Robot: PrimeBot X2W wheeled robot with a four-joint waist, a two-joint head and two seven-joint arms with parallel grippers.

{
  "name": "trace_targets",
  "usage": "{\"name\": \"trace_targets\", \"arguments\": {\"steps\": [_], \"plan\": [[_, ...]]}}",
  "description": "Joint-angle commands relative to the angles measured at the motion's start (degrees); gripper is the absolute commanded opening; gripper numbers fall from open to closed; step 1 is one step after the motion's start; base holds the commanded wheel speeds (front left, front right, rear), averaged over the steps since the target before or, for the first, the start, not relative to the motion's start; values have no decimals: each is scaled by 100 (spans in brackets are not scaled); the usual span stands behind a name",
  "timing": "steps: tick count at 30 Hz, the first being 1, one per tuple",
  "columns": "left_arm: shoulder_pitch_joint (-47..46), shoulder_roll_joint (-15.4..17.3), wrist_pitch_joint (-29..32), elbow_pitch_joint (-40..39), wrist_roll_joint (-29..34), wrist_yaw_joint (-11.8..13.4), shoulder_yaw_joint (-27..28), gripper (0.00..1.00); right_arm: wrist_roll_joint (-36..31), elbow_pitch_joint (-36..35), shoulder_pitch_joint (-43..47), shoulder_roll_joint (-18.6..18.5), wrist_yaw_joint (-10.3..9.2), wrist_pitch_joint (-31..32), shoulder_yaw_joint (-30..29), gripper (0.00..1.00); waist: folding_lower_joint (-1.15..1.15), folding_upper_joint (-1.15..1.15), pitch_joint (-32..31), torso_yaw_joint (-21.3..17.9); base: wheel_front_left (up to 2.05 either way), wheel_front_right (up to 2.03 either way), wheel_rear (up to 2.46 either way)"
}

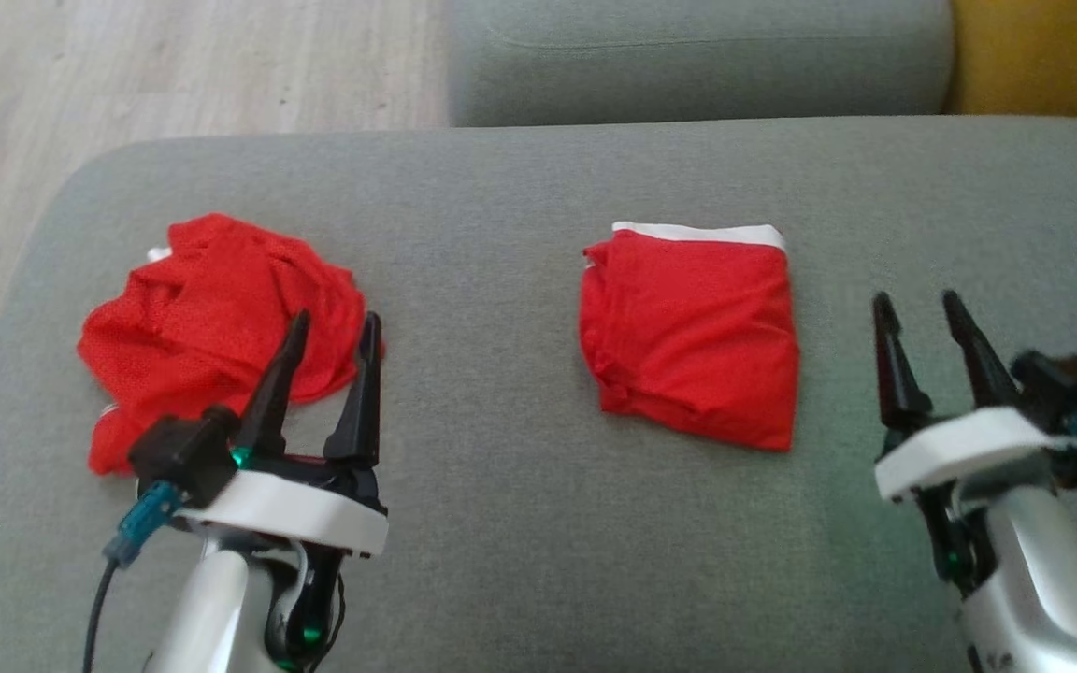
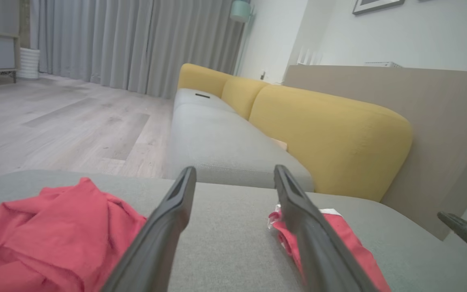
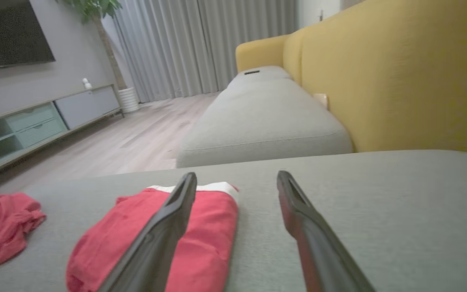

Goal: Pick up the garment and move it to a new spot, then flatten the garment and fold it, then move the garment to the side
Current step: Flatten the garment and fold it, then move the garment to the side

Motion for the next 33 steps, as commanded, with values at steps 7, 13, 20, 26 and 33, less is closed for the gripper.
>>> {"name": "trace_targets", "arguments": {"steps": [7,13,20,26,33], "plan": [[-28,44,-45,-330,53,175,129,100,-906,-917,526,501,-5,-229,-598,100,0,0,49,-258,0,0,0],[179,44,-45,-347,205,220,-22,100,-1296,-1282,910,706,-5,-278,-817,100,0,0,76,-251,0,0,0],[67,44,-45,-408,226,223,-114,100,-1443,-1326,825,726,-5,-93,-909,100,0,0,284,-73,0,0,0],[-112,44,-45,-378,214,172,-348,100,-1705,-959,449,728,-5,406,-1057,100,0,0,582,202,0,0,0],[-436,44,-45,-124,251,161,-760,100,-1871,-269,-234,725,-5,888,-1290,100,0,0,998,615,0,0,0]]}}
